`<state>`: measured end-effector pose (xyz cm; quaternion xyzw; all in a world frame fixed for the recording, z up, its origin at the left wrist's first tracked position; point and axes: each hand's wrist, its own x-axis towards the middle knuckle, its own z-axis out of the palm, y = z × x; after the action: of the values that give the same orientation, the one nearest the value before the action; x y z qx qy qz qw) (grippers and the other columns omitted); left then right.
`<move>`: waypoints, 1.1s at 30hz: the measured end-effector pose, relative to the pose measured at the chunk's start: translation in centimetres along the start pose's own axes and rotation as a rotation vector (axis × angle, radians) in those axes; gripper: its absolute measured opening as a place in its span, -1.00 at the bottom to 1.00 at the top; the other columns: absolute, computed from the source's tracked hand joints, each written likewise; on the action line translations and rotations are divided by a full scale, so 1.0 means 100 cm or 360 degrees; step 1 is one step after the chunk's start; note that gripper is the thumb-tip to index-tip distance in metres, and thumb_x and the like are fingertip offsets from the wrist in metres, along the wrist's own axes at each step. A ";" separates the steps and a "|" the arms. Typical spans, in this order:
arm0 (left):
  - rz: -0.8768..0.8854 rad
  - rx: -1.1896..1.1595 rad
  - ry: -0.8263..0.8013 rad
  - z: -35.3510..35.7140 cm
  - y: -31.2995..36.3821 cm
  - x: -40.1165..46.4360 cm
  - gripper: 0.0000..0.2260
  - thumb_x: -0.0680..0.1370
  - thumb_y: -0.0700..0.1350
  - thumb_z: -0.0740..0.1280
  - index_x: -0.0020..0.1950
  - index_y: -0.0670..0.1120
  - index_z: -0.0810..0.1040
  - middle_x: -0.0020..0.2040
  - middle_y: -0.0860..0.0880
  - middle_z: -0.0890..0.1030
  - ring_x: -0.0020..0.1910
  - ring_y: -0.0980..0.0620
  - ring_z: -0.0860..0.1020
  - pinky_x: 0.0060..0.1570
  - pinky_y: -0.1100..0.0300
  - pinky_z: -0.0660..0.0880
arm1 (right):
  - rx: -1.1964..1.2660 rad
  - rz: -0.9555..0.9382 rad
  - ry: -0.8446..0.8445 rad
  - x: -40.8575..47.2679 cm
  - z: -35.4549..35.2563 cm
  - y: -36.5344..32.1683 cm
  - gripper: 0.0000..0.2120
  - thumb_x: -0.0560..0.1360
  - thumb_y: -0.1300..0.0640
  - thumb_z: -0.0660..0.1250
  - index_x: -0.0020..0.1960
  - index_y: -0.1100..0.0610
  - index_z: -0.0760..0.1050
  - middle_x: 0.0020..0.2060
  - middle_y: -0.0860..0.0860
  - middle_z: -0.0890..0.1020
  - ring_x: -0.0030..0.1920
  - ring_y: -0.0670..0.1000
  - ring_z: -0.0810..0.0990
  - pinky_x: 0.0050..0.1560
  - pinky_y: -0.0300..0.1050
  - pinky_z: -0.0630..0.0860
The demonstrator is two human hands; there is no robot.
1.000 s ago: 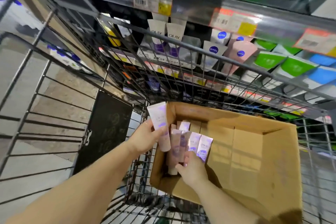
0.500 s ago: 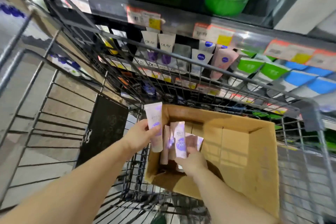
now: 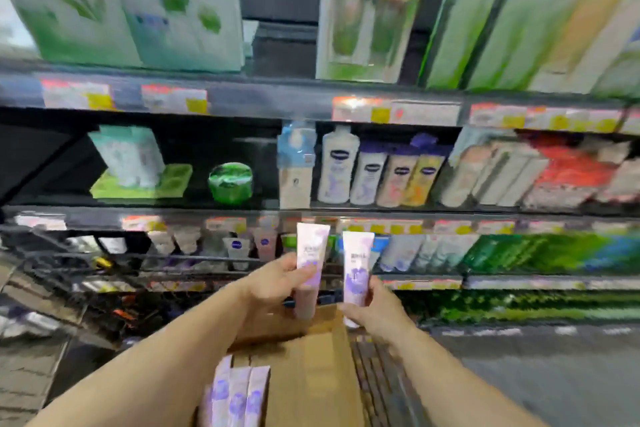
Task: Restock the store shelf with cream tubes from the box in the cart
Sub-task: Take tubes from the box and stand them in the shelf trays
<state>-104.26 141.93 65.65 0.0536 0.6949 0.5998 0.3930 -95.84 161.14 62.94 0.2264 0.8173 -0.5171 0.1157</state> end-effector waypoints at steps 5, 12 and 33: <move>0.0198 0.0317 -0.0227 0.139 0.094 0.018 -0.74 0.55 -0.18 0.38 0.22 -0.06 0.47 0.05 -0.09 0.62 -0.04 -0.01 0.61 -0.04 -0.08 0.59 | 0.0390 -0.0101 0.0155 -0.035 -0.155 0.017 -0.66 0.48 0.15 0.45 0.20 0.11 0.42 -0.06 0.06 0.60 -0.21 -0.02 0.57 -0.28 -0.18 0.55; 0.0491 0.0466 -0.0344 0.375 0.183 0.047 -0.85 0.60 -0.20 0.32 0.15 -0.03 0.49 -0.05 0.08 0.61 -0.14 0.18 0.58 -0.18 0.02 0.61 | 0.0391 -0.0263 0.0365 -0.119 -0.391 0.078 -0.76 0.52 0.16 0.40 0.11 -0.03 0.42 -0.07 -0.02 0.64 -0.12 0.02 0.56 -0.18 -0.10 0.56; 0.0926 0.0500 -0.0517 0.656 0.365 0.246 -0.82 0.58 -0.09 0.36 0.18 -0.01 0.55 0.01 -0.01 0.66 -0.12 0.11 0.63 -0.18 0.13 0.58 | 0.0277 -0.0440 0.1026 -0.068 -0.758 0.153 -0.68 0.44 0.16 0.48 0.15 0.02 0.50 0.05 -0.01 0.65 0.02 -0.04 0.63 0.05 -0.12 0.57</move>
<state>-95.60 217.31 87.63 0.4031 0.6628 0.5561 0.2982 -78.95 233.00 86.88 0.2742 0.7875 -0.4976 -0.2389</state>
